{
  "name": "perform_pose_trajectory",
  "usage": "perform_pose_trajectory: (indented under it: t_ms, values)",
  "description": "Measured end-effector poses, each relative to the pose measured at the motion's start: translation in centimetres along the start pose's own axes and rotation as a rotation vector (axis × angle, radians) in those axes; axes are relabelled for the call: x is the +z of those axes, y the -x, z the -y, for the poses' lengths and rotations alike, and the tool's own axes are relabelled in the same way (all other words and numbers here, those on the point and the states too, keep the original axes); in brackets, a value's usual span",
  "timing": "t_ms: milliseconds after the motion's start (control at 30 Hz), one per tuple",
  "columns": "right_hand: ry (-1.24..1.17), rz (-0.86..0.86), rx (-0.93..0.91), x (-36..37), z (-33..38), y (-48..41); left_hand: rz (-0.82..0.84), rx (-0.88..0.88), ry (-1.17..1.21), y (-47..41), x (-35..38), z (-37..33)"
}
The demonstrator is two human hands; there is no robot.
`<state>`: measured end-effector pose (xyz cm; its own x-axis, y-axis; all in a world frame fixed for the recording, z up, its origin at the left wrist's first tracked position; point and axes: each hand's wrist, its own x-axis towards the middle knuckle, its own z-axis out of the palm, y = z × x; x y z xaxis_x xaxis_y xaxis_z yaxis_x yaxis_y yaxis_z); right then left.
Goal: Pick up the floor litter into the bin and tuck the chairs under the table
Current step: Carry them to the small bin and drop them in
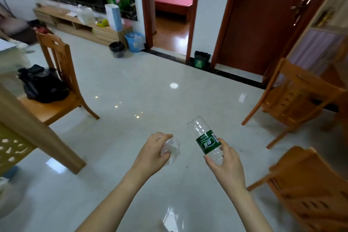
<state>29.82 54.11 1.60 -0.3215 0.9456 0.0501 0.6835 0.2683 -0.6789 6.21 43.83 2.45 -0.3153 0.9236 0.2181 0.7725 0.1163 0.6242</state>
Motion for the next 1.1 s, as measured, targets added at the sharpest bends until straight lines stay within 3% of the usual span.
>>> perform_pose_trajectory:
  t_ms: [200, 400, 833, 1100]
  values:
    - [-0.035, 0.037, -0.005, 4.0, 4.4, -8.9, -0.018, -0.117, -0.006, -8.4, -3.1, 6.0]
    - [-0.014, 0.052, 0.085, 5.9, 2.1, -18.4, 0.063, -0.127, 0.031, -18.0, 0.9, 9.7]
    - [-0.025, -0.008, 0.036, 2.4, 0.4, -53.4, -0.039, -0.095, 0.036, -52.7, 4.9, 9.7]
    - [-0.037, 0.023, 0.093, 5.7, -2.0, -68.9, 0.034, -0.148, 0.027, -67.4, 9.6, 14.5]
